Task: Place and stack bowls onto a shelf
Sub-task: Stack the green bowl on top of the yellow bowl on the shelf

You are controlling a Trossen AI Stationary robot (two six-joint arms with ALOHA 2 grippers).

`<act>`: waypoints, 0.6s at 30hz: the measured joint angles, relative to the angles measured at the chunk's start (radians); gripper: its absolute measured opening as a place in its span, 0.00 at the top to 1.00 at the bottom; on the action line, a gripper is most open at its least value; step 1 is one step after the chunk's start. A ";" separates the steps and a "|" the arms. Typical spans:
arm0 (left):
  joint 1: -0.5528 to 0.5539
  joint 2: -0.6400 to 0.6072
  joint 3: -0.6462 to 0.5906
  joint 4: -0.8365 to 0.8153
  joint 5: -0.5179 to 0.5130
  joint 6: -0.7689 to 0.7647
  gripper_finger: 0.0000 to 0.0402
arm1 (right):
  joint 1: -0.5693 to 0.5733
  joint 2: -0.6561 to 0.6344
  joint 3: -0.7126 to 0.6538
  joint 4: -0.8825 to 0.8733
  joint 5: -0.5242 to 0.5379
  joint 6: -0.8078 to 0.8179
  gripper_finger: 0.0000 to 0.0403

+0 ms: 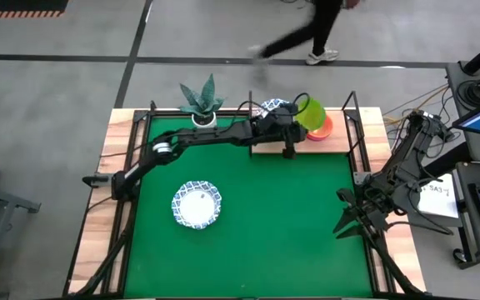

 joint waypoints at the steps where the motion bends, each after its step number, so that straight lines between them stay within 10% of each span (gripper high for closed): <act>1: 0.003 0.022 0.033 -0.015 0.006 -0.002 1.00 | 0.000 0.000 -0.001 0.000 0.000 0.005 0.84; 18: 0.018 0.137 0.177 -0.043 0.053 -0.015 1.00 | 0.000 0.000 -0.047 0.053 0.000 0.055 0.84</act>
